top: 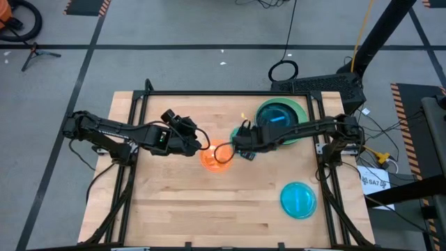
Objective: Stack plastic plates
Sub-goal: Stack the transparent orange plate on the transparent blue plate
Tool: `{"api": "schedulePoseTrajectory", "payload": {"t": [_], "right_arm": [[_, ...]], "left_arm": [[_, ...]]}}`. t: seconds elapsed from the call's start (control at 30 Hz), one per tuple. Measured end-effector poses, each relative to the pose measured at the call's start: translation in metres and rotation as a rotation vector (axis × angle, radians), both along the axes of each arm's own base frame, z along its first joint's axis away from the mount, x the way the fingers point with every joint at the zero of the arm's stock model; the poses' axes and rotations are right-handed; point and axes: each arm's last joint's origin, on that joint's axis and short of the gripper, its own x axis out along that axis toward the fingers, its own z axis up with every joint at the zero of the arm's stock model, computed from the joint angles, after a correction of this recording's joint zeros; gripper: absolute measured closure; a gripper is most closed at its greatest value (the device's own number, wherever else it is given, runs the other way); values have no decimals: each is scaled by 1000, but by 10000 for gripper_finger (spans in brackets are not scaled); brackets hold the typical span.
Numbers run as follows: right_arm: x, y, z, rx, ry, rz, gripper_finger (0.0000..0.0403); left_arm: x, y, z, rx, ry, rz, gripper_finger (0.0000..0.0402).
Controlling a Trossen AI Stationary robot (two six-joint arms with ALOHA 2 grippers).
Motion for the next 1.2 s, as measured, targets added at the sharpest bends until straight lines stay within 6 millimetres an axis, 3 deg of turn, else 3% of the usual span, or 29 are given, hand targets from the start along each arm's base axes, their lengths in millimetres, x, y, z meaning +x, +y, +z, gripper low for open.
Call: {"api": "schedulePoseTrajectory", "payload": {"t": [0.53,0.97,1.2], "right_arm": [[19,60,6,-2,-194,269,319],[27,77,10,-13,-287,376,319],[24,83,-5,-25,-283,436,319]], "left_arm": [[-6,-22,-2,-48,-46,-15,188],[-9,-33,-3,-49,-34,-52,188],[-13,-35,-4,-53,-16,-47,188]]}}
